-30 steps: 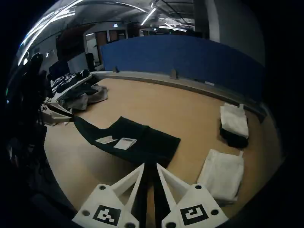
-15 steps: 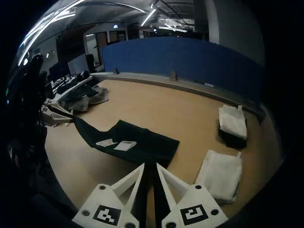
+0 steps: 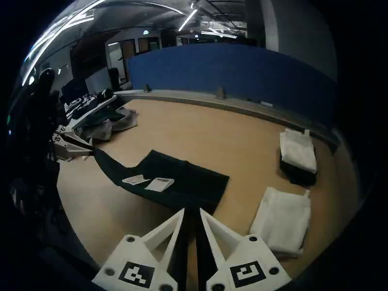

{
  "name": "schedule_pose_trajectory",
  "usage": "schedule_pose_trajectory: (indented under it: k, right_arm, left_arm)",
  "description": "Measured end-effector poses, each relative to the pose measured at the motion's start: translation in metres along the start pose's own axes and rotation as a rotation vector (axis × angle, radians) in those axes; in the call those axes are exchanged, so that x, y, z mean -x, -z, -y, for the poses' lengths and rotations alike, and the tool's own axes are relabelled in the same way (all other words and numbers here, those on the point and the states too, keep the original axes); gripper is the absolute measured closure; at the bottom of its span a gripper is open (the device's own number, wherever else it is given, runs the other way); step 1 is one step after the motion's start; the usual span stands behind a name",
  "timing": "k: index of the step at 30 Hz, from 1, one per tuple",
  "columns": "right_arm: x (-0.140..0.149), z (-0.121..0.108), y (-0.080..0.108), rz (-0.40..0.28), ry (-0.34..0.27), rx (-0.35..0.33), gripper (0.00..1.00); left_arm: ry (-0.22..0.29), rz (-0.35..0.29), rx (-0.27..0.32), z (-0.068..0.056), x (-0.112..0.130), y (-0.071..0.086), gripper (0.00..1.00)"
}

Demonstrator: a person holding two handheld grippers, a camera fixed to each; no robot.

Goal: Fold towel

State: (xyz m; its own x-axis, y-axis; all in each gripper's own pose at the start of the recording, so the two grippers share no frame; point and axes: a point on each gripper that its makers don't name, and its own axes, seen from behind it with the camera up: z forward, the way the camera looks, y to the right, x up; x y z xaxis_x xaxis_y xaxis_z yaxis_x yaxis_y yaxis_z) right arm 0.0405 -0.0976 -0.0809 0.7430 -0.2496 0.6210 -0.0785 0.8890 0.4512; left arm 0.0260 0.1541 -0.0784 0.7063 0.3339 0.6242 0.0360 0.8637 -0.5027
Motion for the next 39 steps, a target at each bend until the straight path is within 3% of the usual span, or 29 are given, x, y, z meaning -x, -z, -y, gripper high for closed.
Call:
schedule_pose_trajectory:
  k: [8, 16, 26, 39]
  right_arm:
    - [0.000, -0.005, -0.014, 0.017, 0.004, 0.003, 0.93]
    - [0.002, -0.015, -0.041, 0.043, -0.007, 0.004, 0.93]
    - [0.000, -0.037, -0.081, 0.084, -0.048, 0.024, 0.93]
    - [0.006, -0.062, -0.136, 0.170, -0.098, 0.056, 0.93]
  left_arm:
    - [-0.003, 0.017, 0.000, 0.004, 0.002, -0.013, 0.89]
    - [0.009, 0.052, 0.004, 0.014, 0.005, -0.037, 0.89]
    - [0.033, 0.095, 0.013, 0.031, 0.000, -0.078, 0.89]
    - [-0.010, 0.145, 0.012, 0.049, -0.002, -0.137, 0.89]
